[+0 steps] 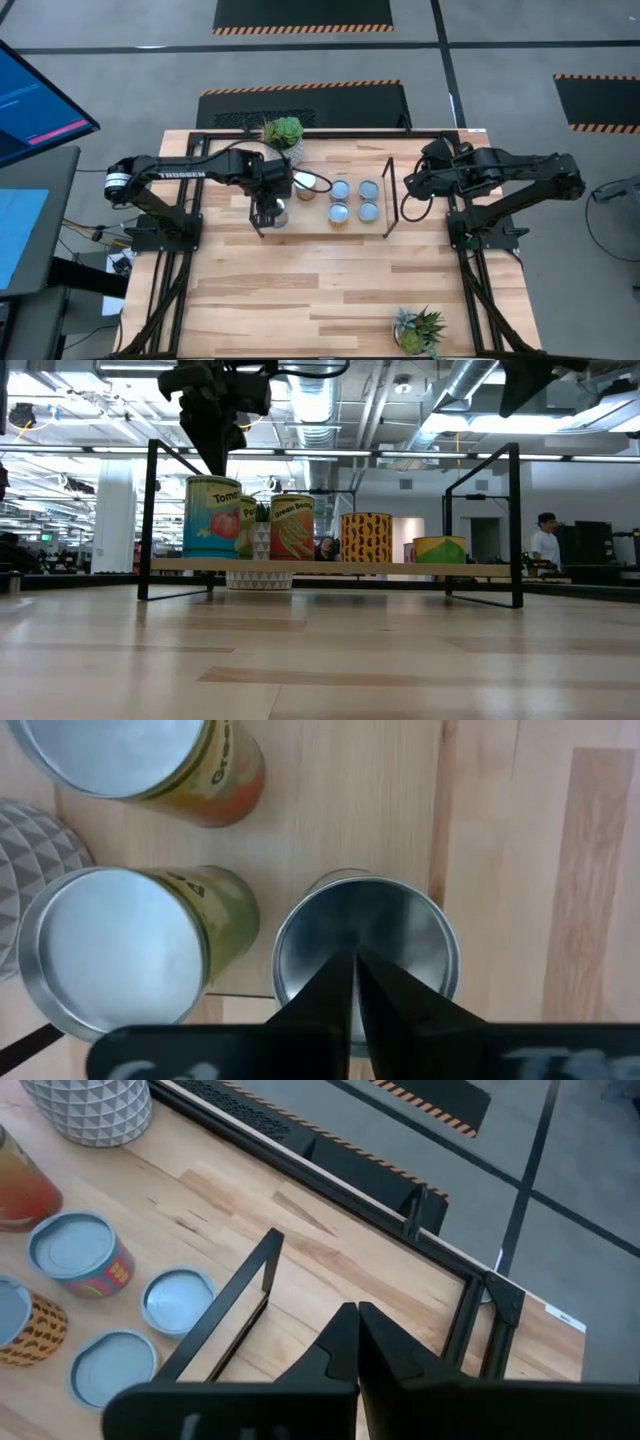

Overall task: Pick and place cans onto a shelf
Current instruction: Adjust the canned tomatoes

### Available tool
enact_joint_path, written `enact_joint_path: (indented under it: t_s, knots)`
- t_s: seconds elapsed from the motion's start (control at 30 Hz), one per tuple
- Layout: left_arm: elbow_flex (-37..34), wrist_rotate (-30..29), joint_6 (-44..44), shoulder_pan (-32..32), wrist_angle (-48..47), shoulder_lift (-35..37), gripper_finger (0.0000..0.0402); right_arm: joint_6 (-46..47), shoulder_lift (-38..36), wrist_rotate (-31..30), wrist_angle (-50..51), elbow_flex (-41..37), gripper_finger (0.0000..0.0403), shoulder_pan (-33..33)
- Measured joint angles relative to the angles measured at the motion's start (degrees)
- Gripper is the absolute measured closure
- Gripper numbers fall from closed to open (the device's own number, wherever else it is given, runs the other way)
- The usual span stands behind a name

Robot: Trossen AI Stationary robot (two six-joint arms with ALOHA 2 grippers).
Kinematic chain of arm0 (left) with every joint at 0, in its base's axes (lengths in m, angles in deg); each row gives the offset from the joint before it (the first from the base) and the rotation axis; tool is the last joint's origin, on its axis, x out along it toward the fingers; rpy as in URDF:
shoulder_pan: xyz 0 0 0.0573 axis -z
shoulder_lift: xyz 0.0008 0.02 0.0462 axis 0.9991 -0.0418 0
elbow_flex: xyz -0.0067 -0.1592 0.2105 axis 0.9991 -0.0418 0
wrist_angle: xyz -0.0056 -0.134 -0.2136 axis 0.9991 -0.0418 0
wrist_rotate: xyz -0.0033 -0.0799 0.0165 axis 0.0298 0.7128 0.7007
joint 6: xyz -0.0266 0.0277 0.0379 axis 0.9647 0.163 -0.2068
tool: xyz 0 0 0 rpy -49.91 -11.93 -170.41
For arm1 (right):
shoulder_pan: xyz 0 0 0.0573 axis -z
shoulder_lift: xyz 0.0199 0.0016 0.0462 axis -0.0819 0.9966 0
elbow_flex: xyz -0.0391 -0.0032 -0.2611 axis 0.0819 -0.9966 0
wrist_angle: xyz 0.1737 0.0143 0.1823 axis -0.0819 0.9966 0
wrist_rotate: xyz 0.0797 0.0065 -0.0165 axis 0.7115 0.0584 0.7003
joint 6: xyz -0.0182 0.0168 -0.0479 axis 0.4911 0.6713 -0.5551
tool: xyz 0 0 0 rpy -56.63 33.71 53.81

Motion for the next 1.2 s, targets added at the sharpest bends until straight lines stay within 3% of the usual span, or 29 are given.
enact_joint_path:
  t_s: [0.23, 1.2]
  knots:
    - [0.0, 1.8, -0.1, 0.3, 0.0, 0.0, 0.0400, 0.0, 0.0, 0.0, 0.0, 0.0, 0.0381, 0.0]
    - [0.1, -0.1, -0.2, 1.5, 0.8, -2.7, 0.0401, -0.4, 0.0, 0.1, 0.1, 0.0, 0.0386, 0.0]
